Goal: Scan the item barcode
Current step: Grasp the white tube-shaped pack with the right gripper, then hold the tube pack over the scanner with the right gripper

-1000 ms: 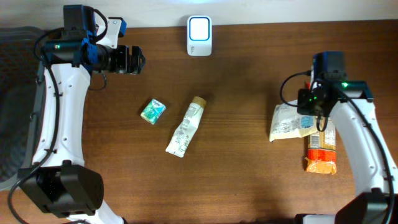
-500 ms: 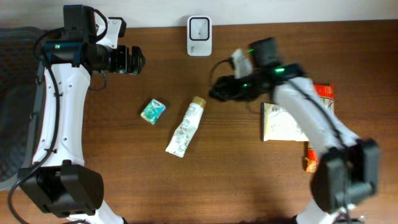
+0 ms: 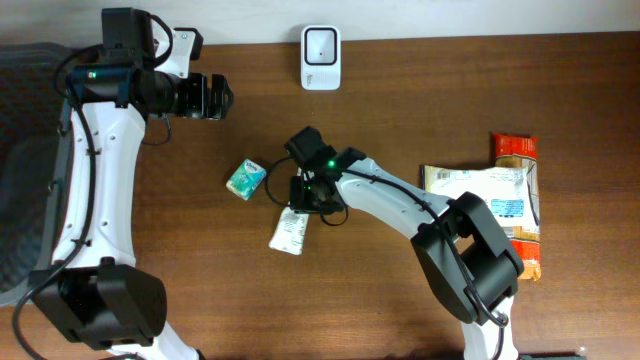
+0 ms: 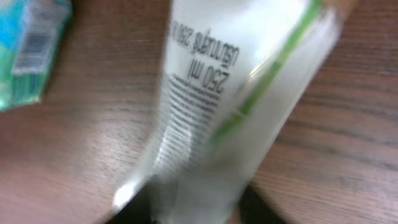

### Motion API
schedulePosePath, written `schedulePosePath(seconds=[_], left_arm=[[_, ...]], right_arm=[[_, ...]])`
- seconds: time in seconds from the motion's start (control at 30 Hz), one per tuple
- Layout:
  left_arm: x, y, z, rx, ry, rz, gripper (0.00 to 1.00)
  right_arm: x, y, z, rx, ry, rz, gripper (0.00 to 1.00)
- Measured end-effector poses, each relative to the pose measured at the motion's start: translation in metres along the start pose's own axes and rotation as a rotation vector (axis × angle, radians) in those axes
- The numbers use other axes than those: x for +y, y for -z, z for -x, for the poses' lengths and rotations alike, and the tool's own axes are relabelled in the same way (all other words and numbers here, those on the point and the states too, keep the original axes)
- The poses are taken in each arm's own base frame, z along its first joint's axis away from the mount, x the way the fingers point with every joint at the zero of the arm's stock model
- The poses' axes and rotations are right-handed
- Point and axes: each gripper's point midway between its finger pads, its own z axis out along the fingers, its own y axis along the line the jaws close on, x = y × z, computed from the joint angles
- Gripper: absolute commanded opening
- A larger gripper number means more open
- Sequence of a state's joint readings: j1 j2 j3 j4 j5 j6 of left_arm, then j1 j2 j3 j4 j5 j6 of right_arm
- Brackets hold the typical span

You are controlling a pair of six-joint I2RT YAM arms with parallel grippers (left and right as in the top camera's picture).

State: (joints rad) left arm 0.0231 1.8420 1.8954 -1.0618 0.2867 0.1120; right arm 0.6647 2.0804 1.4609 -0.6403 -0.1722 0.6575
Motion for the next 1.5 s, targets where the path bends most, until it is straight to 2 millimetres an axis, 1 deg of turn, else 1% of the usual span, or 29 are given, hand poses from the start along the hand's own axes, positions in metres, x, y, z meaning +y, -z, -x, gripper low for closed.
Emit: schedulePosePath(seconds=[0.03, 0.07, 0.1, 0.13, 0.23, 0.3, 0.33, 0.4, 0.43, 0.47, 0.57, 0.63, 0.77, 0.8, 0.87, 0.93, 0.97, 1.07, 1.1, 1.13, 1.17, 1.2, 1.23, 1.27, 1.3, 1.33, 1.37, 1.4, 1.5], left_arm=[[0.000, 0.000, 0.000, 0.000, 0.000, 0.000, 0.99], [0.000, 0.000, 0.000, 0.000, 0.000, 0.000, 0.99], [0.000, 0.000, 0.000, 0.000, 0.000, 0.000, 0.99], [0.000, 0.000, 0.000, 0.000, 0.000, 0.000, 0.99], [0.000, 0.000, 0.000, 0.000, 0.000, 0.000, 0.99], [0.000, 0.000, 0.000, 0.000, 0.000, 0.000, 0.99], [0.000, 0.000, 0.000, 0.000, 0.000, 0.000, 0.99], [0.000, 0.000, 0.000, 0.000, 0.000, 0.000, 0.99], [0.000, 0.000, 0.000, -0.001, 0.000, 0.000, 0.99], [0.000, 0.000, 0.000, 0.000, 0.000, -0.001, 0.99], [0.000, 0.000, 0.000, 0.000, 0.000, 0.000, 0.99], [0.000, 0.000, 0.000, 0.000, 0.000, 0.000, 0.99], [0.000, 0.000, 0.000, 0.000, 0.000, 0.000, 0.99], [0.000, 0.000, 0.000, 0.000, 0.000, 0.000, 0.99], [0.000, 0.000, 0.000, 0.000, 0.000, 0.000, 0.99], [0.000, 0.000, 0.000, 0.000, 0.000, 0.000, 0.99], [0.000, 0.000, 0.000, 0.000, 0.000, 0.000, 0.99], [0.000, 0.000, 0.000, -0.001, 0.000, 0.000, 0.99], [0.000, 0.000, 0.000, 0.000, 0.000, 0.000, 0.99], [0.000, 0.000, 0.000, 0.000, 0.000, 0.000, 0.99], [0.000, 0.000, 0.000, 0.000, 0.000, -0.001, 0.99], [0.000, 0.000, 0.000, 0.000, 0.000, 0.000, 0.99], [0.000, 0.000, 0.000, 0.000, 0.000, 0.000, 0.99], [0.000, 0.000, 0.000, -0.001, 0.000, 0.000, 0.99], [0.000, 0.000, 0.000, 0.000, 0.000, 0.000, 0.99], [0.000, 0.000, 0.000, -0.001, 0.000, 0.000, 0.99], [0.000, 0.000, 0.000, 0.000, 0.000, 0.000, 0.99], [0.000, 0.000, 0.000, 0.000, 0.000, 0.000, 0.99], [0.000, 0.000, 0.000, 0.000, 0.000, 0.000, 0.99]], right_arm=[[-0.001, 0.003, 0.003, -0.003, 0.059, 0.006, 0.08], [-0.003, 0.006, 0.005, -0.004, 0.095, 0.017, 0.14], [-0.003, 0.008, 0.007, 0.012, 0.153, 0.053, 0.36], [-0.012, 0.012, 0.012, 0.039, 0.224, 0.114, 0.46], [-0.042, 0.026, 0.035, 0.048, 0.241, 0.250, 0.61], [-0.055, 0.034, 0.037, 0.066, 0.235, 0.302, 0.64], [-0.052, 0.035, 0.031, 0.085, 0.259, 0.323, 0.64], [-0.053, 0.029, 0.022, 0.104, 0.270, 0.337, 0.64], [-0.058, 0.021, 0.010, 0.130, 0.265, 0.340, 0.64], [-0.055, 0.016, -0.004, 0.154, 0.263, 0.393, 0.63], [-0.043, 0.013, -0.005, 0.117, 0.225, 0.493, 0.55], [-0.035, 0.008, 0.000, 0.083, 0.171, 0.520, 0.40], [-0.016, -0.005, -0.001, 0.056, 0.121, 0.459, 0.07], [-0.006, -0.004, -0.001, 0.045, 0.121, 0.477, 0.04], [-0.003, -0.001, 0.000, 0.042, 0.121, 0.491, 0.04], [-0.006, 0.003, 0.003, 0.051, 0.103, 0.517, 0.04], [-0.015, 0.007, 0.005, 0.062, 0.074, 0.516, 0.04], [-0.057, 0.040, 0.012, 0.056, 0.017, 0.392, 0.04], [-0.057, 0.057, 0.014, 0.037, 0.044, 0.369, 0.04], [-0.052, 0.074, 0.017, 0.014, 0.082, 0.367, 0.04], [-0.037, 0.107, 0.029, -0.065, 0.167, 0.395, 0.04], [-0.018, 0.148, 0.041, -0.168, 0.267, 0.444, 0.04], [-0.004, 0.181, 0.045, -0.247, 0.341, 0.480, 0.04], [0.006, 0.208, 0.045, -0.308, 0.393, 0.505, 0.04], [0.019, 0.249, 0.043, -0.398, 0.460, 0.536, 0.04], [0.023, 0.269, 0.041, -0.443, 0.488, 0.548, 0.04], [0.024, 0.285, 0.038, -0.480, 0.503, 0.553, 0.04], [0.024, 0.293, 0.036, -0.497, 0.509, 0.556, 0.04], [0.016, 0.292, 0.041, -0.507, 0.459, 0.511, 0.04]])
